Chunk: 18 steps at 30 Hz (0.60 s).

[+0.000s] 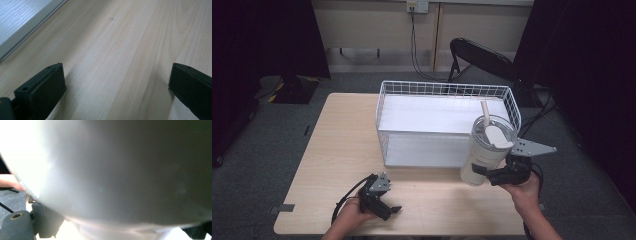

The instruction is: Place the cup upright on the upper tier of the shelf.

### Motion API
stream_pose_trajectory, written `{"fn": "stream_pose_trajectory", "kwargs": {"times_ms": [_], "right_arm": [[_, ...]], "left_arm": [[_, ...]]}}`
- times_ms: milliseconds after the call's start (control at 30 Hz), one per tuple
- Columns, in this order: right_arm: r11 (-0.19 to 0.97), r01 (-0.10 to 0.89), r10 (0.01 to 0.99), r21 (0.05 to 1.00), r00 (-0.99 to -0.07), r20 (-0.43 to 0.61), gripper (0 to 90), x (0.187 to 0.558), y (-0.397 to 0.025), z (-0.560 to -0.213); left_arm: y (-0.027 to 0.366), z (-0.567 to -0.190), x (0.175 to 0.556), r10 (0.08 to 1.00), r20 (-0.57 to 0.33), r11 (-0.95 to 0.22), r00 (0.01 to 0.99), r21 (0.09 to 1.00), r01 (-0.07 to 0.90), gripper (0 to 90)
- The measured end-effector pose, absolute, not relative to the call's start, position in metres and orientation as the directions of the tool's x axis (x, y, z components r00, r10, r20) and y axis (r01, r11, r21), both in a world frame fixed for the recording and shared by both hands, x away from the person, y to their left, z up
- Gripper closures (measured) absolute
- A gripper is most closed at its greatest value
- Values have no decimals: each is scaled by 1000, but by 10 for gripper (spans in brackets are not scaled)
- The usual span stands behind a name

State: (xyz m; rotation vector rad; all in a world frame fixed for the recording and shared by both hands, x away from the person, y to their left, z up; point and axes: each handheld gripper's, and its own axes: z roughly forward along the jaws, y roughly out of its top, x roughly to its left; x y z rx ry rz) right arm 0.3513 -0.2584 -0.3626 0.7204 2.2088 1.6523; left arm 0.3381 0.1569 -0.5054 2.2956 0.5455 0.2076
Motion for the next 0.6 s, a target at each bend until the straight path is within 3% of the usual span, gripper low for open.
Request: {"fn": "stream_pose_trajectory", "kwargs": {"times_ms": [600], "right_arm": [[235,223,532,946,-844,67,102,360,-253,-337]], "left_arm": [[157,-505,338,445,-15,-625,896,711,322,0]]}}
